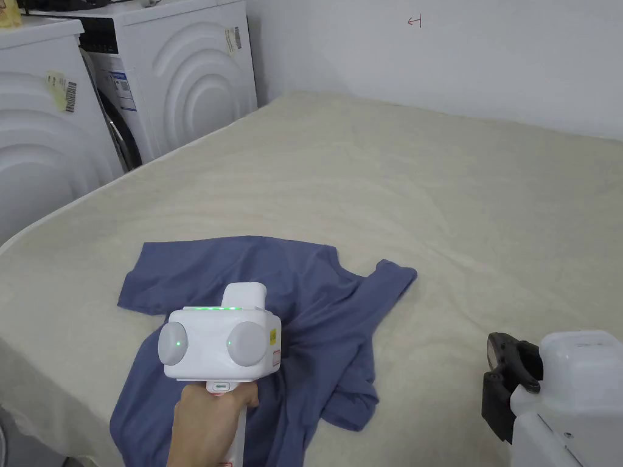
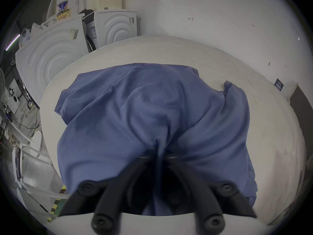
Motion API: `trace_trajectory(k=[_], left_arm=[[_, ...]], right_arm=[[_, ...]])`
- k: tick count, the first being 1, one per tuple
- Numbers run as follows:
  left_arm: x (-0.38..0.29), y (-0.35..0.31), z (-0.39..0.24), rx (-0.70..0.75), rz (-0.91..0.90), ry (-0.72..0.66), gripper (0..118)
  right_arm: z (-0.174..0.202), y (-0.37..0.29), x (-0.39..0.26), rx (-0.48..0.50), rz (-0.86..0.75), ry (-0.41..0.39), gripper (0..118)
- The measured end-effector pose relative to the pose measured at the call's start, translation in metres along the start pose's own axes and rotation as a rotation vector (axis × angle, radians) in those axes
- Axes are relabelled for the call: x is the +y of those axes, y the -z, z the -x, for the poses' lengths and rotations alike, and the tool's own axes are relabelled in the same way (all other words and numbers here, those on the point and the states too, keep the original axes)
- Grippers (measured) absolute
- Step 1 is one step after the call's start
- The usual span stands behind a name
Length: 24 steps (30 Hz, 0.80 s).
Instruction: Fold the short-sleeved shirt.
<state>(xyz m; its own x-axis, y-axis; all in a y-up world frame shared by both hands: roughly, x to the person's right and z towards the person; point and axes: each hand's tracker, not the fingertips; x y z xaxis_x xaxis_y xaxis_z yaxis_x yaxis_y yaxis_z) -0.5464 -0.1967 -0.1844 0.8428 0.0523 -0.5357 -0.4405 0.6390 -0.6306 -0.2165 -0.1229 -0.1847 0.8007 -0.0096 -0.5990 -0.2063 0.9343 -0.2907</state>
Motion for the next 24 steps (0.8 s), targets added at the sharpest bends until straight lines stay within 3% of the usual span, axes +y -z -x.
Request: trace_trajectory(k=[8, 13, 24], left_arm=[[0.001, -0.007, 0.005, -0.022, 0.018, -0.033, 2], [0.001, -0.025, 0.011, -0.042, -0.03, -0.073, 2], [0.056, -0.141, 0.002, -0.097, -0.268, -0.02, 2]], right_arm=[[-0.003, -0.009, -0.001, -0.016, -0.002, -0.02, 0], [-0.015, -0.022, 0.003, -0.032, -0.019, 0.012, 0], [-0.058, -0.072, 0.017, -0.117, -0.113, 0.1, 0]])
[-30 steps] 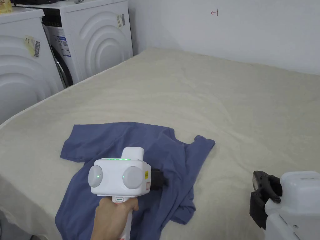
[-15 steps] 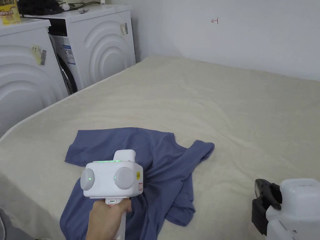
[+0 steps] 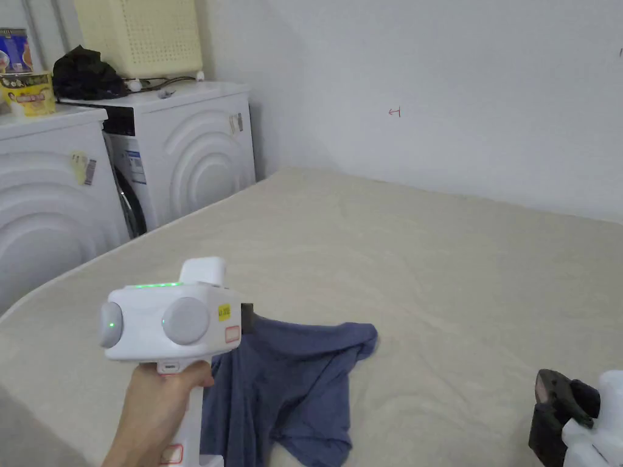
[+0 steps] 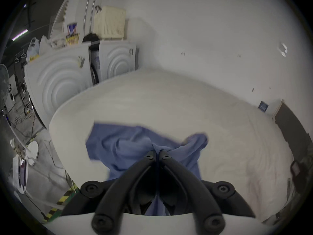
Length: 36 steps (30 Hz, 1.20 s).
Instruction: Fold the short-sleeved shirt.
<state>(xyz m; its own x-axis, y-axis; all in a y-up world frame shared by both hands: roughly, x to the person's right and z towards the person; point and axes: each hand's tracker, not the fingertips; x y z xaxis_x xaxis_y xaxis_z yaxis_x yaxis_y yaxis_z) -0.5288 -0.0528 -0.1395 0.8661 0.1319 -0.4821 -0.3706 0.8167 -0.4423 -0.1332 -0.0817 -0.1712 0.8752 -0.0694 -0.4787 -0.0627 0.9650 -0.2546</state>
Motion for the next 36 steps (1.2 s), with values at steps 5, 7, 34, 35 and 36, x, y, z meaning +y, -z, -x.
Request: trace_trajectory(k=[5, 7, 34, 35, 36], left_arm=[[0.057, -0.056, -0.05, -0.059, -0.144, 0.139, 2], [0.076, -0.075, -0.076, -0.135, -0.196, 0.16, 2], [-0.159, 0.002, -0.388, -0.746, 0.346, 0.44, 2], [-0.176, 0.011, -0.389, -0.756, 0.384, 0.448, 2], [-0.187, 0.014, -0.388, -0.757, 0.421, 0.443, 2]], right_arm=[[-0.025, -0.023, 0.008, -0.047, -0.047, 0.034, 0], [-0.037, -0.032, 0.012, -0.072, -0.064, 0.052, 0], [-0.196, -0.127, -0.016, -0.464, -0.102, 0.243, 0], [-0.198, -0.125, -0.019, -0.468, -0.085, 0.242, 0], [-0.2, -0.124, -0.023, -0.473, -0.072, 0.241, 0]])
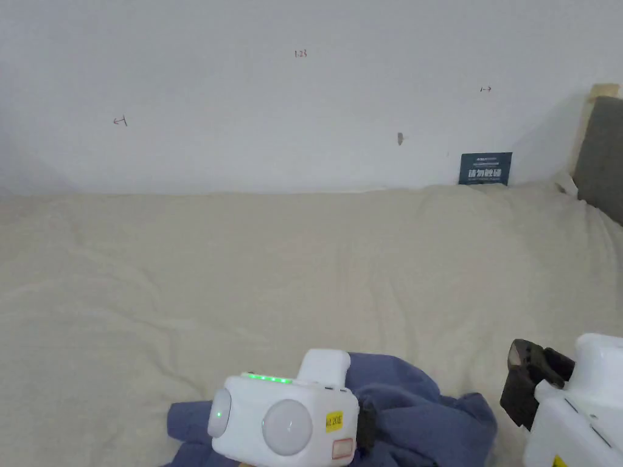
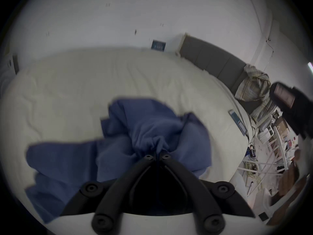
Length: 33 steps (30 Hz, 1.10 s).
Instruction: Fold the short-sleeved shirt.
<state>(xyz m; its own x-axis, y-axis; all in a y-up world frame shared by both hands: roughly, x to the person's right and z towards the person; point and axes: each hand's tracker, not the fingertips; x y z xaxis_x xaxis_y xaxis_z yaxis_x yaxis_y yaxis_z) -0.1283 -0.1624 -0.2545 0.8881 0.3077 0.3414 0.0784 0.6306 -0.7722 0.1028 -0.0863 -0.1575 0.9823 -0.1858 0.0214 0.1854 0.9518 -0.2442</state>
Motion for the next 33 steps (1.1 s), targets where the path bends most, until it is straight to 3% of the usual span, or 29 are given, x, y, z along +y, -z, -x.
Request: trace_trajectory(k=[4, 6, 9, 10, 11, 16, 18, 19, 23, 26, 33], left_arm=[[-0.012, 0.006, 0.002, -0.031, -0.003, -0.032, 2], [-0.011, 0.002, 0.001, -0.02, -0.007, -0.023, 11], [-0.007, -0.008, 0.005, -0.012, -0.023, -0.021, 97], [-0.005, -0.013, 0.005, -0.014, -0.023, -0.021, 118], [-0.004, -0.025, 0.006, -0.039, -0.134, -0.04, 117], [0.0, -0.078, 0.031, 0.023, -0.164, -0.059, 112], [0.0, -0.105, 0.05, 0.072, -0.196, -0.075, 84], [0.001, -0.117, 0.059, 0.107, -0.206, -0.091, 61], [0.0, -0.155, 0.099, 0.306, -0.216, -0.053, 10], [-0.006, -0.169, 0.134, 0.333, -0.214, -0.152, 3], [0.0, -0.153, 0.165, 0.344, -0.186, -0.161, 2]], right_arm=[[-0.005, 0.007, -0.006, -0.007, 0.029, 0.004, 0], [-0.006, 0.01, -0.008, -0.002, 0.037, 0.012, 0], [-0.003, 0.009, -0.009, 0.004, 0.04, 0.006, 0], [-0.002, 0.009, -0.009, 0.005, 0.042, 0.002, 0], [-0.001, 0.009, -0.009, 0.008, 0.044, 0.0, 0], [0.009, 0.006, -0.006, 0.04, 0.041, -0.014, 0], [0.013, 0.005, -0.006, 0.045, 0.041, -0.026, 0], [0.015, 0.006, -0.006, 0.051, 0.043, -0.03, 0], [0.024, 0.009, -0.009, 0.069, 0.053, -0.038, 0], [0.032, 0.013, -0.012, 0.089, 0.066, -0.054, 0], [0.046, 0.026, -0.018, 0.106, 0.098, -0.084, 0]])
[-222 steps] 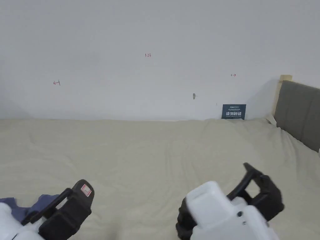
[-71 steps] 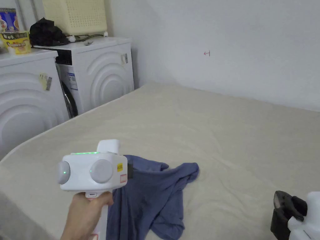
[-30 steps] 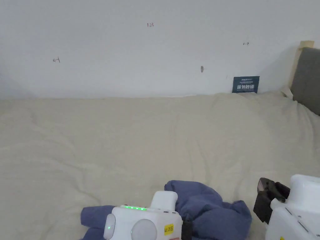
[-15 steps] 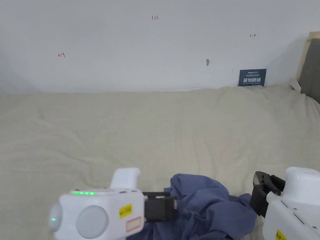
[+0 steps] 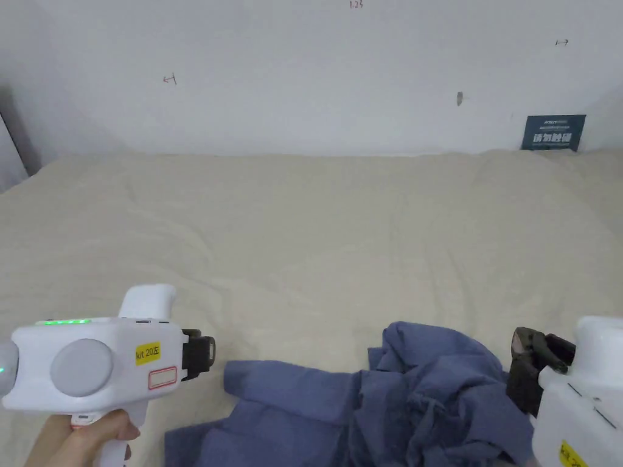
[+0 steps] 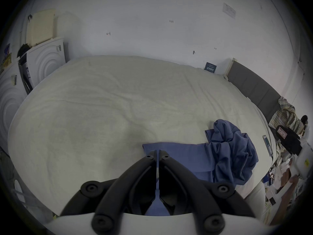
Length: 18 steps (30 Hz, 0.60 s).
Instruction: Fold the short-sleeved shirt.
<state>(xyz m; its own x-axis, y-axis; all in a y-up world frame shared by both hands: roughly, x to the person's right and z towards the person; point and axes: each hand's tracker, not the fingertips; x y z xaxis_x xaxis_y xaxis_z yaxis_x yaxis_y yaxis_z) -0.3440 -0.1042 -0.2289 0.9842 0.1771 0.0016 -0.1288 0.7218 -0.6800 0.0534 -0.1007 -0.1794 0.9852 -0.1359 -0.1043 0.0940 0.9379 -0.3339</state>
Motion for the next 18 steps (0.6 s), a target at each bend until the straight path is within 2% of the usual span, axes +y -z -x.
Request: trace_trajectory(k=[3, 4, 5, 7, 8, 15, 18], left_arm=[[0.007, 0.029, -0.002, -0.013, 0.044, -0.014, 3], [0.011, 0.04, -0.003, -0.008, 0.099, -0.016, 13], [0.013, 0.051, -0.002, -0.027, 0.126, -0.009, 37], [0.019, 0.075, -0.002, -0.047, 0.166, -0.013, 101], [0.021, 0.083, -0.002, -0.037, 0.173, -0.017, 108], [0.027, 0.13, 0.0, -0.037, 0.261, -0.062, 108], [0.012, 0.146, -0.011, 0.007, 0.361, -0.034, 87]], right_arm=[[0.004, 0.006, -0.001, 0.004, 0.017, -0.019, 0], [0.004, 0.008, -0.002, 0.006, 0.021, -0.025, 0], [0.005, 0.01, -0.003, 0.008, 0.028, -0.032, 0], [0.007, 0.014, -0.004, 0.011, 0.042, -0.046, 0], [0.007, 0.016, -0.005, 0.01, 0.047, -0.052, 0], [0.008, 0.029, -0.013, 0.012, 0.081, -0.061, 0], [0.007, 0.033, -0.016, 0.008, 0.1, -0.075, 0]])
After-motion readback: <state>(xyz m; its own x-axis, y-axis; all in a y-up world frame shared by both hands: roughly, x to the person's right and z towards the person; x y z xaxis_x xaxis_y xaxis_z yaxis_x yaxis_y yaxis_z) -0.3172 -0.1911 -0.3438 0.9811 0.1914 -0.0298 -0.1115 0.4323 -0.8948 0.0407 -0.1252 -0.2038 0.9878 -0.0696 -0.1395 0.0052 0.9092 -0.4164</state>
